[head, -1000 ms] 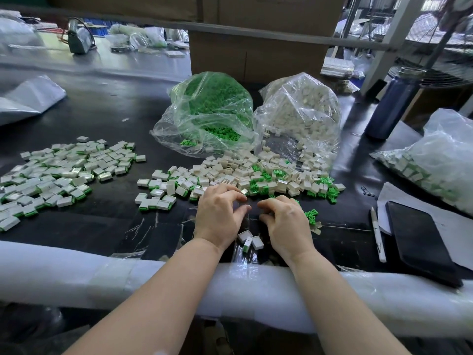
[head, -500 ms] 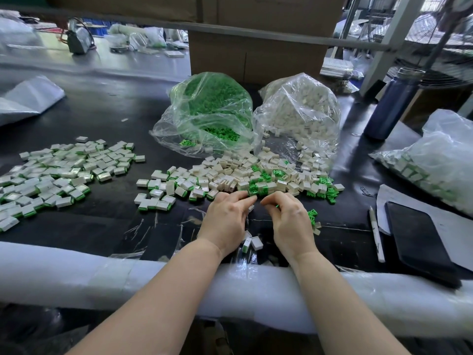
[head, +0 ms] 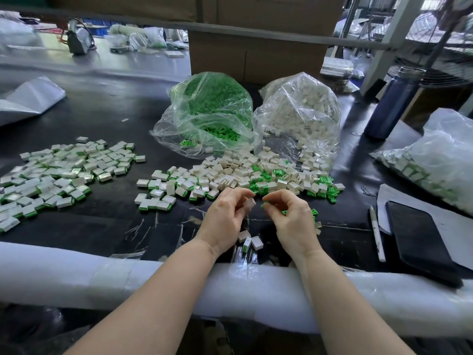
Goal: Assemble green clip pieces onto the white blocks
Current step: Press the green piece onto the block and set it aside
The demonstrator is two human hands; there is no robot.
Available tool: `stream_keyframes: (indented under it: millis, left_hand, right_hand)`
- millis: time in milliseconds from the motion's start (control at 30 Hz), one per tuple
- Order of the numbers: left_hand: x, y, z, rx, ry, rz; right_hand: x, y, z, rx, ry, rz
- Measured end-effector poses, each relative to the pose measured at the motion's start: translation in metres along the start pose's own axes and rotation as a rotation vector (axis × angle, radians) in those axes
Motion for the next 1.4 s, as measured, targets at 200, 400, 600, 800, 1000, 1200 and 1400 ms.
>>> stream_keyframes:
  millis: [200, 400, 600, 800, 1000, 1200, 1400]
  left_hand:
    - [-0.001, 0.004, -0.001, -0.115, 0.034, 0.057]
    - [0.000, 0.010, -0.002, -0.233, 0.035, 0.157]
    - [-0.001, 0.014, -0.005, -0.307, 0.079, 0.204]
    - [0.000, 0.016, -0.005, -0.314, 0.094, 0.219]
    - [0.002, 0.019, -0.007, -0.260, 0.109, 0.219]
    - [0.000, 0.019, -0.009, -0.329, 0.128, 0.245]
    - [-0.001, 0.018, -0.008, -0.343, 0.111, 0.237]
  right_hand:
    - [0.000, 0.000, -0.001, 0.123, 0.031, -0.038]
    - [0.000, 0.001, 0.002, 0.137, 0.001, -0.037]
    - [-0.001, 0.002, 0.001, 0.165, 0.030, -0.054]
    - [-0.001, 0.001, 0.000, 0.129, 0.037, -0.062]
    - [-0.003, 0.002, -0.003, 0.131, 0.076, -0.084]
    - [-0.003, 0.000, -0.005, 0.136, 0.091, -0.103]
    - [-0.004, -0.001, -0.007, 0.125, 0.118, -0.115]
Point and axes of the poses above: each hand's wrist, its own x-axis towards the middle knuckle, its own z-axis out of the back of the hand, y = z × x, the point moved 6 cm from there along x, towards the middle knuckle, and after that the axes turned 7 degrees about -y, right-handed, at the moved point
